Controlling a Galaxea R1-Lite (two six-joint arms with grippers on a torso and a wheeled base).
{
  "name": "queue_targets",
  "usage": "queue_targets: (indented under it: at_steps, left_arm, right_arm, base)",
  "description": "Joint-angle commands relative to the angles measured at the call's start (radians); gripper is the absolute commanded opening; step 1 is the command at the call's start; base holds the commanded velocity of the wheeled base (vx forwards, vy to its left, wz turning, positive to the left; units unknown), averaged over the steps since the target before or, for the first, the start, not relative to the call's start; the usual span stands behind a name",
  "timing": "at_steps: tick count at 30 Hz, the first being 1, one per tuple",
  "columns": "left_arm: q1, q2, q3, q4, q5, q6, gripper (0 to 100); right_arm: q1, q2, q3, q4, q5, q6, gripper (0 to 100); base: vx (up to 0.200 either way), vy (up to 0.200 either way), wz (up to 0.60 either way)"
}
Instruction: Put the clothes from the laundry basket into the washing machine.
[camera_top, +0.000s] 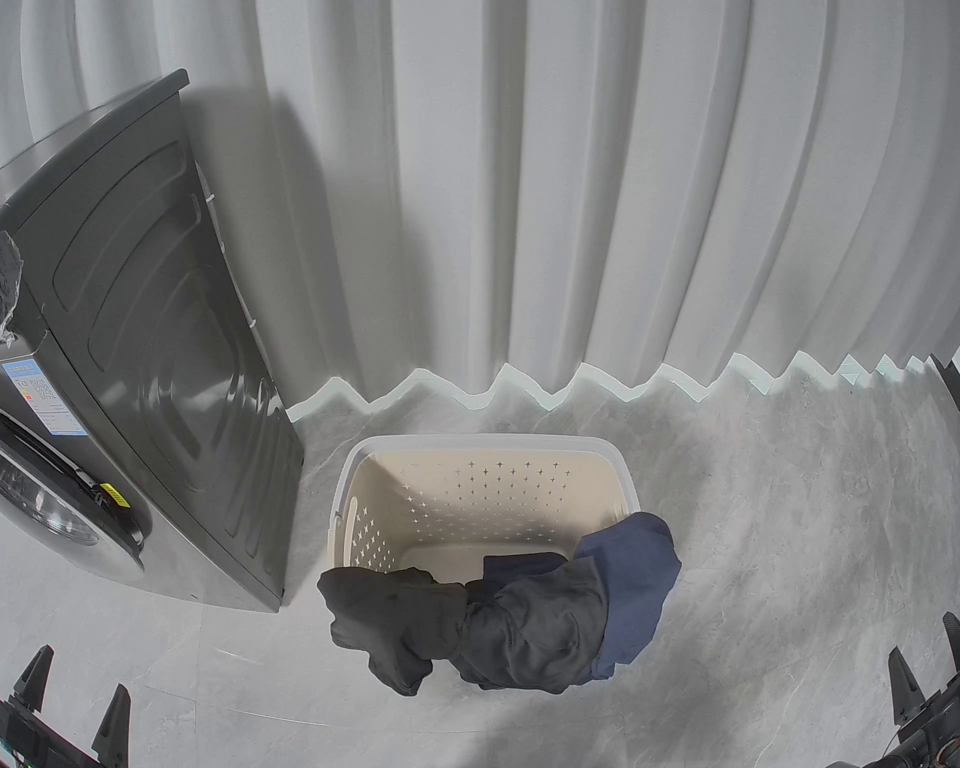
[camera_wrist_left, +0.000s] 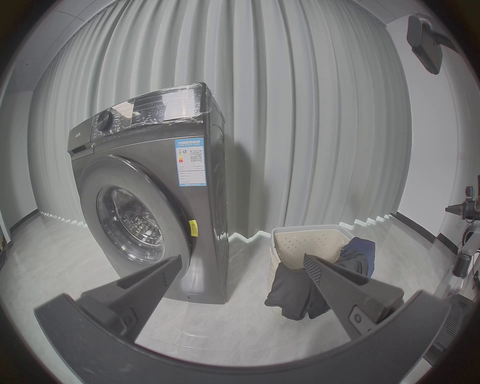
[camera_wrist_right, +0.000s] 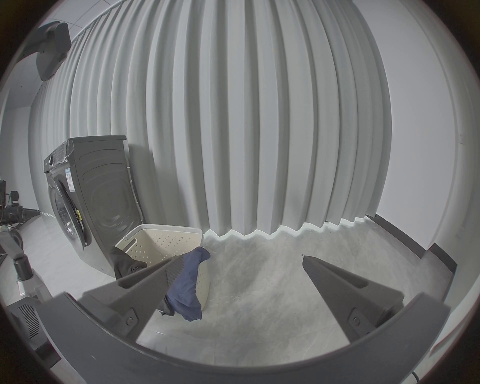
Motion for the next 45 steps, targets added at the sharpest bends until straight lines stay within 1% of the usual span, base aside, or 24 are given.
queue_targets:
  at_steps: [1,45]
  left_arm:
    - [0.000,-0.018,0.016,0.000,0.001,-0.001,100]
    - [0.000,-0.018,0.016,0.000,0.001,-0.001,100]
  right_arm:
    - [0.000,-0.012,0.016,0.000,0.000,0.000,100]
    - [0.001,-0.012,0.016,0.000,0.000,0.000,100]
  base:
    - [0.000,0.200,0.00]
    - [0.000,0.200,0.00]
